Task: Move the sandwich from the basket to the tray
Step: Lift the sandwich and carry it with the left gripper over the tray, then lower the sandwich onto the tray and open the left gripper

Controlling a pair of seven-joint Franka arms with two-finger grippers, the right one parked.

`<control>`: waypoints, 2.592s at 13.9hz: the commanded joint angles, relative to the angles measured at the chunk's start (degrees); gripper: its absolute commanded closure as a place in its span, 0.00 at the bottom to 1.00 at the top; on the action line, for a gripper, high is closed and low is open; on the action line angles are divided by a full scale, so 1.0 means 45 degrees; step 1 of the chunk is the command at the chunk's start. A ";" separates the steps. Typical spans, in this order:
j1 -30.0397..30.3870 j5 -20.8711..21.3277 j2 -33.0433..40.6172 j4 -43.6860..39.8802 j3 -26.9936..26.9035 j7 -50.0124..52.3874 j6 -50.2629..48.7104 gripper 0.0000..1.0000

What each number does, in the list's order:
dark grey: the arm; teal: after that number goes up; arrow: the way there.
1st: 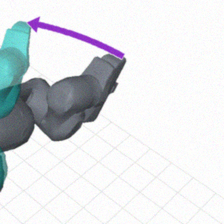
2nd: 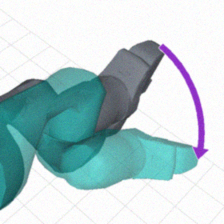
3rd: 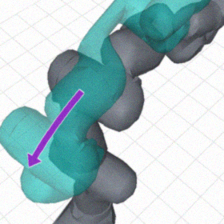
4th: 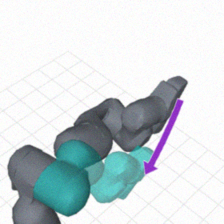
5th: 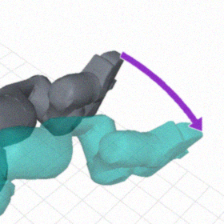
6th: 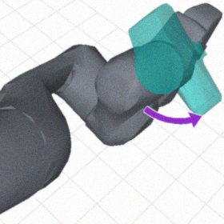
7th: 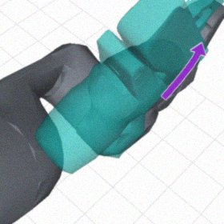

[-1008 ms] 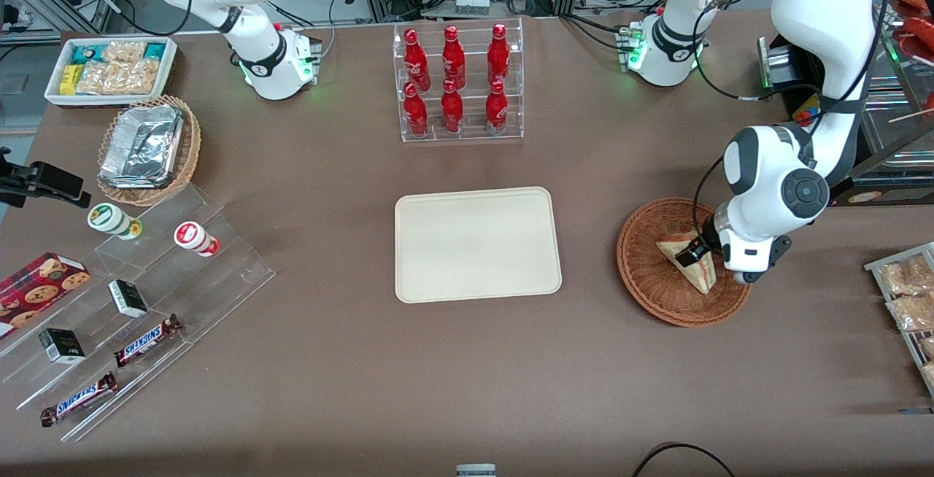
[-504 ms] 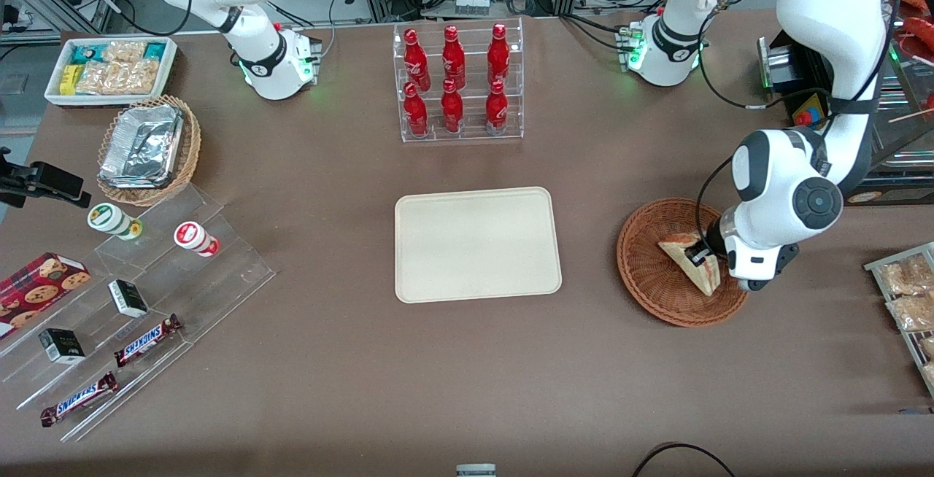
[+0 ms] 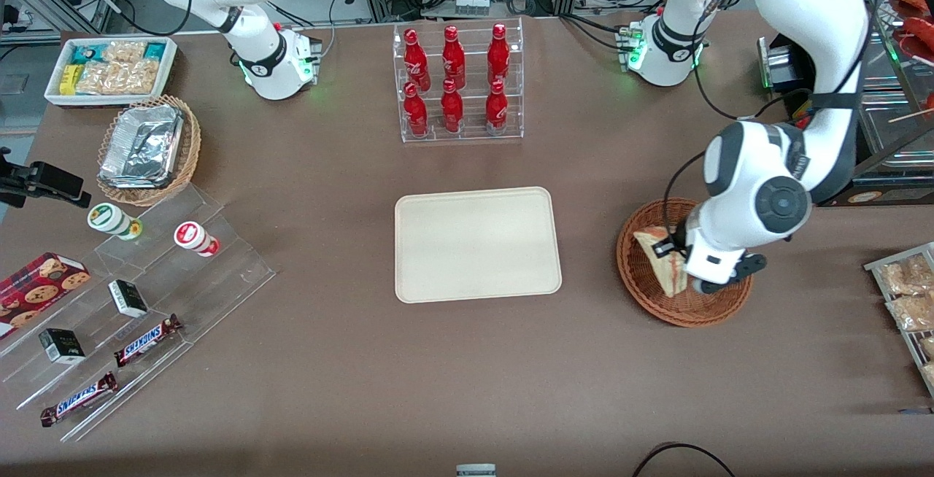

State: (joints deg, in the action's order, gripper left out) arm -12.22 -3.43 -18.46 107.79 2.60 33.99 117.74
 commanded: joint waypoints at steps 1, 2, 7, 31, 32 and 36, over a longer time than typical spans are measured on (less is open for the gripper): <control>-0.1185 -0.0116 -0.0428 -0.0437 -0.0090 -0.0208 0.0666 1.00; -0.1596 -0.0116 -0.0796 -0.0611 -0.0090 -0.0189 0.1057 1.00; -0.4134 0.0039 -0.3685 -0.4316 -0.0109 0.3045 0.0965 1.00; -0.6385 0.0020 -0.6855 -0.8250 0.0769 0.5787 -0.1380 0.00; -0.6404 0.0020 -0.6835 -0.8269 0.0750 0.5768 -0.1380 0.00; -0.6366 0.0040 -0.6369 -0.8874 0.0711 0.5710 -0.1730 0.00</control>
State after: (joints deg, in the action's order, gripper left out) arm -40.26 -3.56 -48.17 70.48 6.65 58.79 112.52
